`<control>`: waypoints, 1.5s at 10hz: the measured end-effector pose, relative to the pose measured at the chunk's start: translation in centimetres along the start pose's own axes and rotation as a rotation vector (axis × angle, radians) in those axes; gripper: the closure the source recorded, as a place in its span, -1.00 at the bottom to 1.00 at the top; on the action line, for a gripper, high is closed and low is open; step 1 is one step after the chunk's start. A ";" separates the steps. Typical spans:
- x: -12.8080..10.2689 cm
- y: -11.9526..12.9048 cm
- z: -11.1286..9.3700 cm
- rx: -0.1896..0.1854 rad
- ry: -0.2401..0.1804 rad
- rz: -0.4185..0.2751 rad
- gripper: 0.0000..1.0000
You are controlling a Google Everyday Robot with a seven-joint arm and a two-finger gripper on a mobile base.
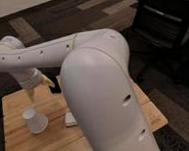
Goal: Place the ceramic cup over the eraser
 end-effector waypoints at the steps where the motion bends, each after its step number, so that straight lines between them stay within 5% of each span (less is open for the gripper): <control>1: -0.5 0.9 -0.3 -0.003 -0.009 -0.046 -0.30; 6: -2.5 4.1 -2.2 -0.072 -0.104 -0.189 -0.30; 8: -2.3 5.2 -2.2 -0.102 -0.114 -0.224 -0.30; 15: -2.3 5.4 -2.3 -0.107 -0.114 -0.226 -0.30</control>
